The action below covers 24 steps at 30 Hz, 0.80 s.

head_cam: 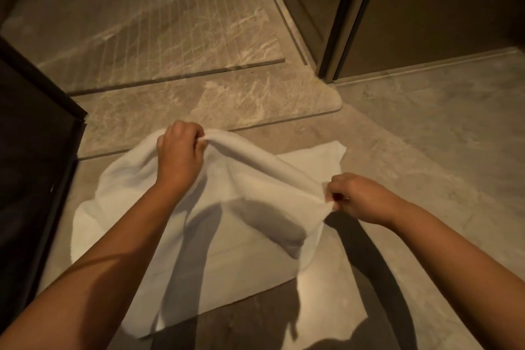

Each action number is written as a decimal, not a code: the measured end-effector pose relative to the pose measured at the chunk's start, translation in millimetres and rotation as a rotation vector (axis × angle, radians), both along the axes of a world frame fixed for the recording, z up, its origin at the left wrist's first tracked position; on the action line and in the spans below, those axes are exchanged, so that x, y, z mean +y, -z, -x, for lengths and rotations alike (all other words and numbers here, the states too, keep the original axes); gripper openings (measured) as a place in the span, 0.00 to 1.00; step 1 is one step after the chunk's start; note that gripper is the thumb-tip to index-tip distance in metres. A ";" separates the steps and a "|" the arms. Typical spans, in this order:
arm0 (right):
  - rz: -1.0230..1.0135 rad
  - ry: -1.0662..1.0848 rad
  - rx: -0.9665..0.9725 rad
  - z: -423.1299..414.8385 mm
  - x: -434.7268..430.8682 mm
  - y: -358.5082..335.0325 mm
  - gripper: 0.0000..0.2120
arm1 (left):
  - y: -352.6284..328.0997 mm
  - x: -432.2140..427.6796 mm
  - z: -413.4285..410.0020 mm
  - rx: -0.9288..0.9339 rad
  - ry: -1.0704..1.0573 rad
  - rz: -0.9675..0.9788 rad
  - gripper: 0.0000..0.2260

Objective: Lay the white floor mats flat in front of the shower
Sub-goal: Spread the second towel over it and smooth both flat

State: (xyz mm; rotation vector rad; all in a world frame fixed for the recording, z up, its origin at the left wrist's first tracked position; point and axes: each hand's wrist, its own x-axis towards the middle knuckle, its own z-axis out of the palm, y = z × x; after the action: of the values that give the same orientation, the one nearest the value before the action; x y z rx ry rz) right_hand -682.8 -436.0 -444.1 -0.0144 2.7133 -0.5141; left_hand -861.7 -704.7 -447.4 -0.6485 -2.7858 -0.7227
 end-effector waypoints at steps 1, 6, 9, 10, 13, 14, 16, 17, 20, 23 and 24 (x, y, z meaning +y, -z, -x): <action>-0.036 0.000 -0.029 -2.8 -0.7 3.5 0.04 | 7.4 -0.2 -5.9 -0.045 0.074 0.063 0.04; 0.146 0.211 0.001 -10.9 -2.6 15.3 0.10 | 35.9 -4.6 -28.8 -0.352 0.240 0.343 0.03; 0.344 0.433 0.125 -4.0 -6.3 15.4 0.10 | 37.1 -4.1 -36.2 -0.348 0.139 0.224 0.07; 0.343 0.469 0.159 -0.7 -6.2 16.4 0.11 | 37.0 -3.4 -39.4 -0.285 0.148 0.169 0.09; 0.186 0.415 0.150 9.5 -4.4 25.4 0.18 | 38.3 3.1 -56.8 -0.096 0.281 0.151 0.11; 0.157 0.376 0.108 11.8 -5.3 29.5 0.21 | 38.7 7.1 -63.1 -0.103 0.306 0.138 0.11; 0.168 0.300 0.031 15.0 -14.0 38.0 0.24 | 44.3 12.0 -74.4 -0.075 0.360 0.117 0.13; 0.180 0.249 0.005 15.2 -22.5 42.7 0.24 | 46.5 12.8 -79.7 -0.051 0.377 0.113 0.14; 0.177 0.052 -0.019 15.3 -51.0 52.8 0.22 | 50.0 11.7 -87.4 -0.030 0.390 0.084 0.14; 0.379 0.054 0.039 17.0 -60.5 48.9 0.16 | 50.7 14.6 -87.8 -0.051 0.421 0.184 0.17; 0.419 0.116 0.079 17.9 -57.0 47.6 0.14 | 52.7 15.6 -87.2 -0.055 0.448 0.235 0.18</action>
State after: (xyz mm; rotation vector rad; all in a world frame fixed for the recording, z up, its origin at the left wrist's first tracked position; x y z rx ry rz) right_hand -700.8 -492.9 -491.8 0.0117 2.6404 -1.1286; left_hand -774.5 -689.1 -500.1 -1.3446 -2.8250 -0.4878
